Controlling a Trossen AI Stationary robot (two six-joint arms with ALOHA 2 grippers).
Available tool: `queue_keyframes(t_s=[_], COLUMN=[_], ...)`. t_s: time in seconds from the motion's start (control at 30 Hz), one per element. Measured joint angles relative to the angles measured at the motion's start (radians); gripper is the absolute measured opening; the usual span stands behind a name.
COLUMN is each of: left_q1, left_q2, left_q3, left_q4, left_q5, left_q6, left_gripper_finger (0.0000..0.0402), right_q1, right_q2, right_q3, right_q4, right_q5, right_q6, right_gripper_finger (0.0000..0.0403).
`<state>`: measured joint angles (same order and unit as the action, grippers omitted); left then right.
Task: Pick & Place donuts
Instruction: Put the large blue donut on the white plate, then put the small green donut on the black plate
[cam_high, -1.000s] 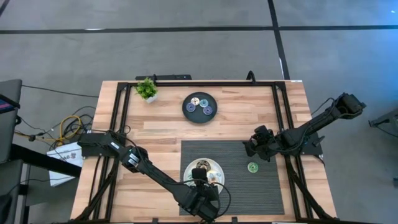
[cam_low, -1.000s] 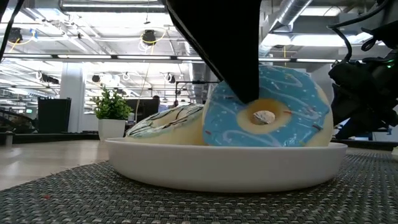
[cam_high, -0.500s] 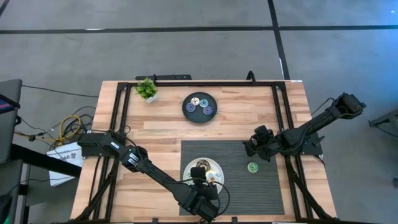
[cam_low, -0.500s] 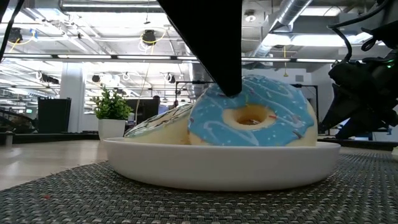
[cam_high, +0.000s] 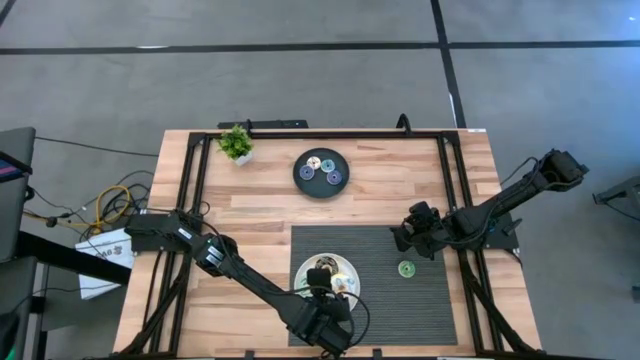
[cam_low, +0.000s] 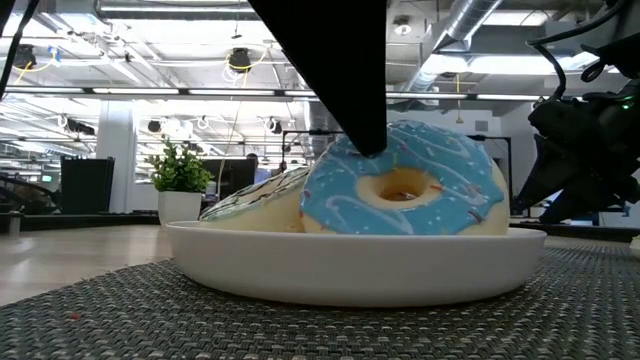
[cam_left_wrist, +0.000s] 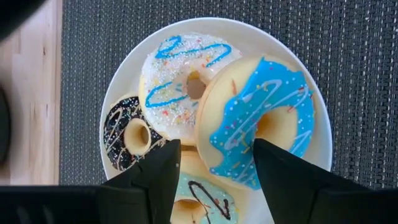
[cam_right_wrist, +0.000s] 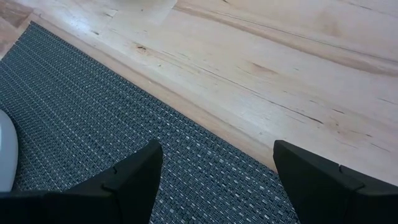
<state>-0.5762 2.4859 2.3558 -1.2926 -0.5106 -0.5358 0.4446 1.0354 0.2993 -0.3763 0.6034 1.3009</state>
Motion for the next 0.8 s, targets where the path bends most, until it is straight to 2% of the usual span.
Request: queue_keyframes(t_s=[0.47, 0.67, 0.8], left_q1=[0.0, -0.003, -0.019], left_q2=[-0.079, -0.137, -0.182], left_q3=[0.0, 0.0, -0.002], left_q4=[-0.007, -0.153, -0.275], left_q5=[0.03, -0.039, -0.139], left_q6=[0.053, 0.076, 0.054], left_gripper_finger=[0.0197, 0.0197, 0.0197], right_q1=[0.0, 0.0, 0.0], right_q2=[0.0, 0.0, 0.0], right_q3=[0.0, 0.0, 0.0], right_q4=[0.0, 0.008, 0.016], right_q5=[0.0, -0.001, -0.002], right_q6=[0.0, 0.0, 0.0], right_gripper_finger=[0.0297, 0.0297, 0.0297])
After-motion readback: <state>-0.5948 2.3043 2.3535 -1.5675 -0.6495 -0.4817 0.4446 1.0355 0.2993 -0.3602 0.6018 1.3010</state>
